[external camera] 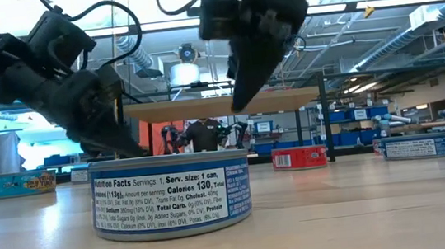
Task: Stack canned seafood by type on shelf
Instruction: Put the yellow-blue tuna can on the shelf
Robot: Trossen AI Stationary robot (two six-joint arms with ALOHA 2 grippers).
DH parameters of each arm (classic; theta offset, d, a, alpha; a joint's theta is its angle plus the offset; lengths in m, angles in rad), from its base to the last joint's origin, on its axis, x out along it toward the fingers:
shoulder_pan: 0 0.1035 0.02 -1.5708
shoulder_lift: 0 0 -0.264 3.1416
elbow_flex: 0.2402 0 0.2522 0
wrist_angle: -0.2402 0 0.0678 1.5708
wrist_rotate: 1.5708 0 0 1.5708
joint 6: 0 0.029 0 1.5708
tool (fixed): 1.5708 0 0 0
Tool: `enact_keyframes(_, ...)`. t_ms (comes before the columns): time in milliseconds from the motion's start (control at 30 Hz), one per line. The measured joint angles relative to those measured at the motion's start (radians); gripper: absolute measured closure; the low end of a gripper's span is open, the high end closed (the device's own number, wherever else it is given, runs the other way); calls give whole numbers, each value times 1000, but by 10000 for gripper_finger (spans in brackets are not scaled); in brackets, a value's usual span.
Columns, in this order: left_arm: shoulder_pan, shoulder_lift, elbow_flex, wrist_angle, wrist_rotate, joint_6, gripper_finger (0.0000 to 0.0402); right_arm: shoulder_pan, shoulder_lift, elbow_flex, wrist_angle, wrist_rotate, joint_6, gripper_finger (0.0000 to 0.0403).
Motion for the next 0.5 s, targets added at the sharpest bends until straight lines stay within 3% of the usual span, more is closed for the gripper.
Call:
enact_keyframes(300, -1, 53, 0, 72, 8, 62, 401, 56, 116, 0, 309, -26, 206, 398)
enact_keyframes(500, -6, 75, 1, 85, 21, 65, 401, 76, 210, 0, 401, -7, 288, 398)
